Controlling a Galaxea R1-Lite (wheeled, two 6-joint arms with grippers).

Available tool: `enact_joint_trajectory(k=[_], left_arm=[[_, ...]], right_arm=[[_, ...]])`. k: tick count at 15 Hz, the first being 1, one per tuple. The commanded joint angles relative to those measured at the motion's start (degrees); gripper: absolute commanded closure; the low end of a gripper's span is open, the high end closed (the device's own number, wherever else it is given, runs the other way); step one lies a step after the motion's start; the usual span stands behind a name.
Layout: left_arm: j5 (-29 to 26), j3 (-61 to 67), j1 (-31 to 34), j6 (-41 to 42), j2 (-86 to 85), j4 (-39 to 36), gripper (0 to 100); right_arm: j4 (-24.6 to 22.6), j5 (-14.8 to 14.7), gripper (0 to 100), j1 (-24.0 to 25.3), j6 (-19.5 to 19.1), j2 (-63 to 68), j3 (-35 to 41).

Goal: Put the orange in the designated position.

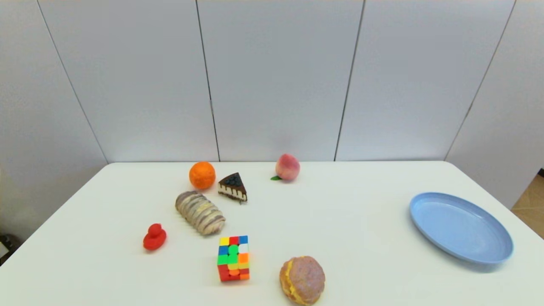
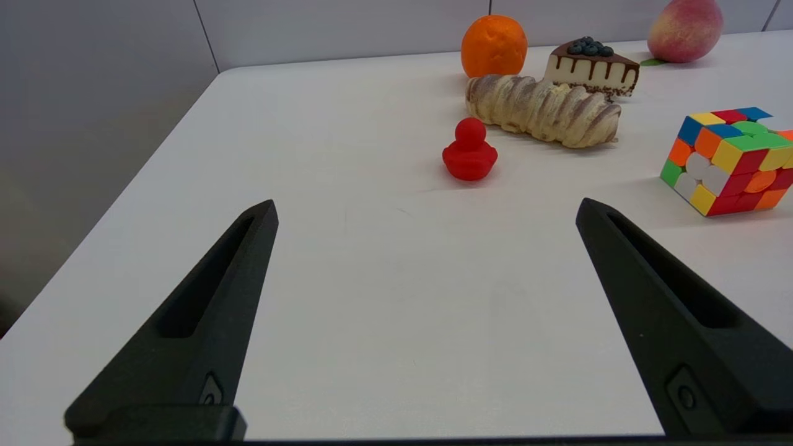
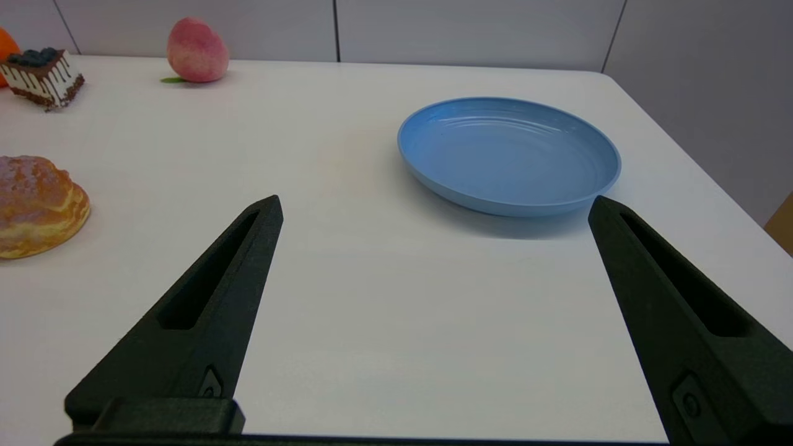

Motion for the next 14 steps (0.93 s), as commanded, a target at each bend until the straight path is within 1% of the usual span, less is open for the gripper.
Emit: enact_joint_trajectory(k=[1,8,14], left_arm=[[-0.1,0.0,0.0,0.0,0.1,0.0,0],[0.0,0.0,0.0,0.0,0.1,0.0,0],[-0.1,0.0,0.0,0.0,0.1,0.0,0]], right_arm=[[0.0,0.0,0,0.0,0.1,0.1,0.0],[0.6,-0.1,0,0.0,-0.7,0.1,-0.2],[0.0,0.0,0,0.0,-0.1,0.1,0.0]])
